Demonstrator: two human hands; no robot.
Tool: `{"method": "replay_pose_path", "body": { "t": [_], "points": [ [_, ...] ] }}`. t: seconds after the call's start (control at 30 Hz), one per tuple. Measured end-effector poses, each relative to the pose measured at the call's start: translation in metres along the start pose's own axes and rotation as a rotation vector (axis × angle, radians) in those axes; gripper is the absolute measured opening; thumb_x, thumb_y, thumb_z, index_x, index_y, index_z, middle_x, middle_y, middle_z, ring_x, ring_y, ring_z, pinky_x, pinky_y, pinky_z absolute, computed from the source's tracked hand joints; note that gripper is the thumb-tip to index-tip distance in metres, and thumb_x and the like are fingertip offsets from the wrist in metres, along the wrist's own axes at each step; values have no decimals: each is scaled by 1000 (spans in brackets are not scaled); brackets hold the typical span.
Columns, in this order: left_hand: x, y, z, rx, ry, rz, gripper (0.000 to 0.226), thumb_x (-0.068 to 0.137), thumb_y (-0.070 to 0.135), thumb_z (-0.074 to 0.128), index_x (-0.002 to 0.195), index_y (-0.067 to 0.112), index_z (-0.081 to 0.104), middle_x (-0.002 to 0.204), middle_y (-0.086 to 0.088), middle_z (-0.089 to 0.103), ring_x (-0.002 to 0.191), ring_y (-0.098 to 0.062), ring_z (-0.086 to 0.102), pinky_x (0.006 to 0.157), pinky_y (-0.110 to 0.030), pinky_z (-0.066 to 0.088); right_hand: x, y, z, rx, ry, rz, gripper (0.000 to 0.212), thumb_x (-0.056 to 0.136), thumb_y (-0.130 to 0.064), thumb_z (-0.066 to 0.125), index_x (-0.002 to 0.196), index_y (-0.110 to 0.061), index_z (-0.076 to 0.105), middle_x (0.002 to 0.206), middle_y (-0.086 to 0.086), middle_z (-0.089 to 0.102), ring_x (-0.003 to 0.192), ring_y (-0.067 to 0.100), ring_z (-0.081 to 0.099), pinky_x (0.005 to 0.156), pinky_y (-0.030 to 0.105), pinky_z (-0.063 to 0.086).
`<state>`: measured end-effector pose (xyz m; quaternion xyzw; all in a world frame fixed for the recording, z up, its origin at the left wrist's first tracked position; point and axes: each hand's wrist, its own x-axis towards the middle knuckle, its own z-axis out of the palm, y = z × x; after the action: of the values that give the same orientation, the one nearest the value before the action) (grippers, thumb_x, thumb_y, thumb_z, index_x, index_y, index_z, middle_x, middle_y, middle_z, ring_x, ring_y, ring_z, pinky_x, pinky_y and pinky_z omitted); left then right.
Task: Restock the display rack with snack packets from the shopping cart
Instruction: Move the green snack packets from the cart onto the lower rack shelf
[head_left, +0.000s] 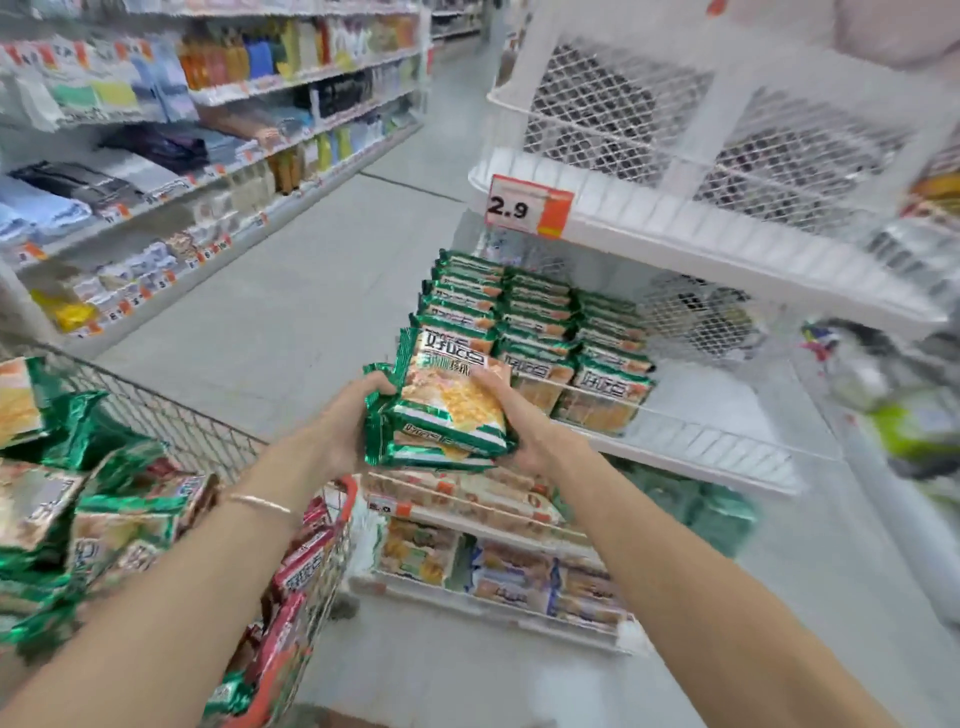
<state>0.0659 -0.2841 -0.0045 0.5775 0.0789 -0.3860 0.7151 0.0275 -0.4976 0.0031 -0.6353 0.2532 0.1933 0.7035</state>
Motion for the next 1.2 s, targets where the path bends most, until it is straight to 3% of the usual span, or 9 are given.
{"method": "replay_pose_path", "body": {
  "t": [0.13, 0.27, 0.47, 0.6, 0.7, 0.83, 0.97, 1.07, 1.2],
  "points": [
    [43, 23, 73, 94, -94, 41, 60, 68, 42, 70, 115, 8, 54, 96, -10, 65, 92, -25, 57, 92, -46, 46, -4, -5, -82, 76, 17, -55, 46, 79, -53, 73, 102, -14, 68, 84, 4, 76, 75, 21, 71, 84, 39, 58],
    [96, 48, 166, 346, -122, 25, 121, 42, 82, 82, 143, 25, 47, 144, -12, 55, 128, -35, 55, 109, -55, 41, -9, -12, -168, 185, 71, -223, 41, 84, -45, 71, 112, -14, 69, 95, 6, 77, 78, 20, 74, 76, 34, 61],
    [176, 70, 300, 599, -159, 190, 85, 48, 62, 87, 117, 17, 67, 127, -15, 66, 115, -33, 62, 107, -52, 45, 2, -34, -309, 128, 208, -413, 67, 70, -54, 75, 119, -9, 67, 109, 10, 75, 99, 26, 72, 93, 41, 56],
    [242, 78, 352, 710, -227, 216, 69, 47, 46, 88, 106, 16, 67, 117, -10, 66, 104, -27, 60, 104, -41, 44, 32, -49, -391, 22, 292, -423, 32, 87, -41, 70, 106, -15, 67, 83, -8, 77, 75, 6, 73, 75, 26, 55],
    [272, 79, 377, 876, -99, 282, 79, 62, 39, 84, 134, 21, 58, 149, -2, 49, 135, -23, 44, 119, -40, 28, 70, -50, -432, 85, 330, -431, 41, 84, -28, 77, 118, -11, 63, 95, -1, 77, 76, 10, 74, 62, 26, 58],
    [303, 75, 394, 1024, 85, 443, 95, 82, 42, 76, 158, 23, 20, 158, -3, 33, 143, -26, 35, 116, -39, 30, 127, -49, -455, 70, 346, -429, 91, 51, -59, 90, 123, -12, 62, 117, 7, 72, 93, 21, 70, 76, 32, 58],
    [329, 72, 390, 1175, 190, 412, 100, 62, 52, 79, 148, 22, 38, 146, -1, 49, 124, -25, 53, 103, -38, 46, 158, -47, -465, -39, 451, -465, 66, 67, -54, 86, 113, -11, 66, 108, 7, 73, 94, 22, 71, 79, 39, 61],
    [349, 63, 390, 1267, 208, 490, 83, 78, 31, 78, 150, 17, 38, 144, -1, 50, 126, -24, 53, 93, -27, 44, 175, -38, -471, -143, 451, -422, 106, 52, -67, 88, 133, -9, 55, 124, 5, 67, 107, 21, 66, 82, 37, 60],
    [375, 51, 390, 1654, 281, 501, 104, 77, 45, 79, 158, 31, 16, 160, -9, 30, 146, -32, 27, 119, -50, 22, 191, -21, -459, -444, 298, -435, 59, 77, -32, 85, 128, -17, 60, 122, -1, 69, 112, 14, 65, 93, 29, 54]
  ]
}}
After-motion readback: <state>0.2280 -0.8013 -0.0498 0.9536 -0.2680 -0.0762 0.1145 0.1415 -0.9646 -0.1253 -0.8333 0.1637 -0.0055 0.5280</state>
